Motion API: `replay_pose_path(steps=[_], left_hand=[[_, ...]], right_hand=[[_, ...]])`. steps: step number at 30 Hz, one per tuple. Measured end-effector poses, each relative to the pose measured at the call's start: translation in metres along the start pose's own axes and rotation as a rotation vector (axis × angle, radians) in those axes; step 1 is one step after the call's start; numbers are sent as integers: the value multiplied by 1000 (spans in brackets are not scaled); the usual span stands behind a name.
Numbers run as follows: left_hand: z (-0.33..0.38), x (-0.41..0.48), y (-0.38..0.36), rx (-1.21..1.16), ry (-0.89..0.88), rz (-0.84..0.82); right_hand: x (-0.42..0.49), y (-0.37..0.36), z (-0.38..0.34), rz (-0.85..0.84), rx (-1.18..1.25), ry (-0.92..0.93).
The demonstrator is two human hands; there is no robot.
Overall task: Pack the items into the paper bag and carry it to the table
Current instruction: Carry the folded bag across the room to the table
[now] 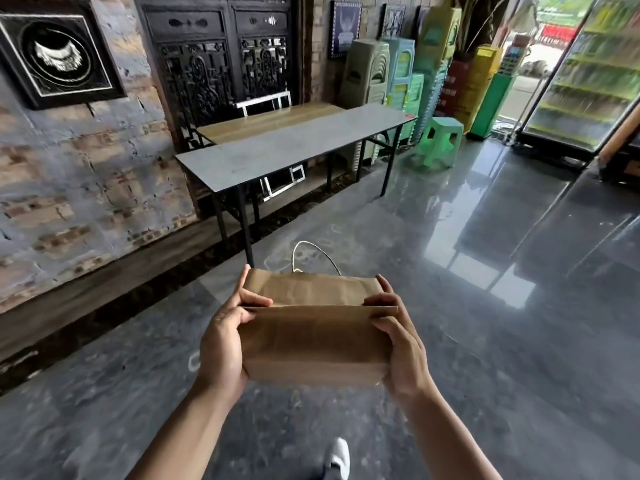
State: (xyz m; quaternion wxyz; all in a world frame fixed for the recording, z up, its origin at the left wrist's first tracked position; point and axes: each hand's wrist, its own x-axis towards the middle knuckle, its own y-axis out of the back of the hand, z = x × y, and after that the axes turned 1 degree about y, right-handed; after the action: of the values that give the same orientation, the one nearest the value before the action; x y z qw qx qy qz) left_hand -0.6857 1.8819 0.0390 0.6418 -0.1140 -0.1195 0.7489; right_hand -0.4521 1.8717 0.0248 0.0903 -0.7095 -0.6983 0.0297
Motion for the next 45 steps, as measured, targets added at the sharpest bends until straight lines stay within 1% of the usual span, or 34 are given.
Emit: replay_pose_path(steps=[3, 6, 8, 13, 16, 20, 26, 30, 34, 39, 45], left_hand=[[-13, 67, -2, 11, 3, 54], [-24, 145, -16, 6, -23, 65], [-27, 204, -32, -23, -50, 91], [-12, 342, -73, -29, -76, 160], [-5, 406, -90, -34, -94, 169], [-15, 491, -100, -63, -95, 186], [-36, 627, -114, -121, -41, 199], [-41, 747, -122, -142, -20, 174], [-37, 869, -128, -116, 12, 174], [-34, 994, -135, -102, 36, 188], [-52, 1103, -146, -58, 102, 298]], right_hand=[[69, -3, 18, -18, 13, -3], [150, -1, 27, -25, 28, -7], [214, 4, 26, -33, 61, -9], [371, 15, 4, -153, 134, -26], [443, 16, 0, -178, 213, -58], [529, 16, 14, -162, 286, -93], [658, 16, 52, -74, 281, -112], [778, 4, 73, -39, 286, -106], [901, -13, 76, 2, 249, -102], [1026, -31, 84, -12, 182, -147], [1148, -31, 113, -9, 143, -266]])
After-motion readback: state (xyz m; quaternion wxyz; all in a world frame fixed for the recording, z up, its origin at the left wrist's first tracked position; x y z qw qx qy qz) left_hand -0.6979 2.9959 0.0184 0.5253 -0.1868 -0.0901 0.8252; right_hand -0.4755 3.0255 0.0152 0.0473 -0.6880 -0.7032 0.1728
